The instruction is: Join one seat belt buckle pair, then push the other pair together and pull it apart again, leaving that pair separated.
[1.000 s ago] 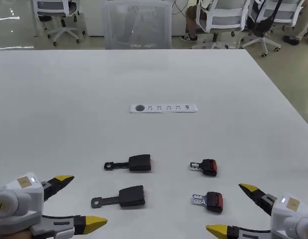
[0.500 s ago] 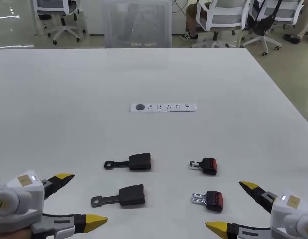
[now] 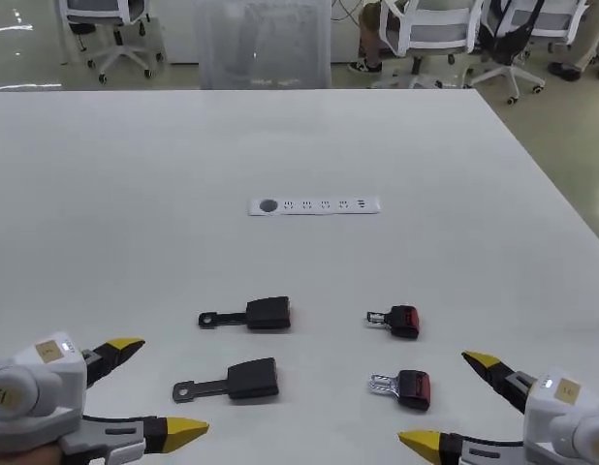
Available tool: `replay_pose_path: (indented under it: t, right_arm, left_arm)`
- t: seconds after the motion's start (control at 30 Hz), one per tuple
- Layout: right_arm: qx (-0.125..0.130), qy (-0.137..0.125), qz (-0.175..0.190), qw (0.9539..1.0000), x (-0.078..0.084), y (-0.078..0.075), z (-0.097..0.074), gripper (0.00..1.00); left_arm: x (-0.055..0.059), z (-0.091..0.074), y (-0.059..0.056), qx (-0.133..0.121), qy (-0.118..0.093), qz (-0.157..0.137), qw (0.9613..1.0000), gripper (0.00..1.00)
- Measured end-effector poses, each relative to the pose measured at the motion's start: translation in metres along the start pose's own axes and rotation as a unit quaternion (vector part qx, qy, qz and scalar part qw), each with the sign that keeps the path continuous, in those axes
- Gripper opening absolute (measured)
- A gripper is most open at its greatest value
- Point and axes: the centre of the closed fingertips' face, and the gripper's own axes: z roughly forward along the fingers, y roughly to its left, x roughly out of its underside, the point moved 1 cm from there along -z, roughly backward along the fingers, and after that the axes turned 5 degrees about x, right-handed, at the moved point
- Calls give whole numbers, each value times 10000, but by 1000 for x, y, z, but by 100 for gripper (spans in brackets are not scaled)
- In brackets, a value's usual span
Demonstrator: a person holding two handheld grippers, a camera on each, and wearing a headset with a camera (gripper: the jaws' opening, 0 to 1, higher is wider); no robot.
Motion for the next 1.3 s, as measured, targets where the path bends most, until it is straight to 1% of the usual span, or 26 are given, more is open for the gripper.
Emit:
replay_pose_path:
  t: [0.2, 0.33, 0.53, 0.6, 0.67, 0.73, 0.93, 1.13, 1.3]
  right_arm:
    - [-27, 42, 38, 10000, 2, -2, 1, 93]
    - [-50, 107, 11, 9999, 5, -5, 5, 93]
    - [-99, 148, 4, 9998, 4, -9, 12, 93]
    - [-132, 179, -41, 9997, 4, -11, 16, 93]
    - [-154, 199, -10, 9997, 3, -13, 19, 93]
    - [-169, 210, -28, 9996, 3, -15, 24, 93]
    - [-259, 266, -21, 9993, 5, -17, 36, 93]
    - [-298, 336, 21, 9990, 9, -20, 46, 92]
    - [-354, 462, 47, 9983, 18, -24, 52, 91]
  left_arm:
    - [0, 7, 1, 38, 54, 9, 10000, 95]
    - [0, 12, 2, 73, 73, 0, 9999, 95]
    - [1, 20, 4, 122, 112, 4, 9999, 94]
    - [3, 24, 7, 145, 145, -17, 9998, 94]
    - [4, 27, 7, 166, 165, -14, 9997, 94]
    - [6, 31, 9, 188, 232, -3, 9996, 94]
    - [7, 41, 13, 266, 294, -37, 9992, 94]
    - [10, 52, 19, 324, 366, -57, 9988, 94]
    - [12, 60, 22, 380, 428, -71, 9983, 94]
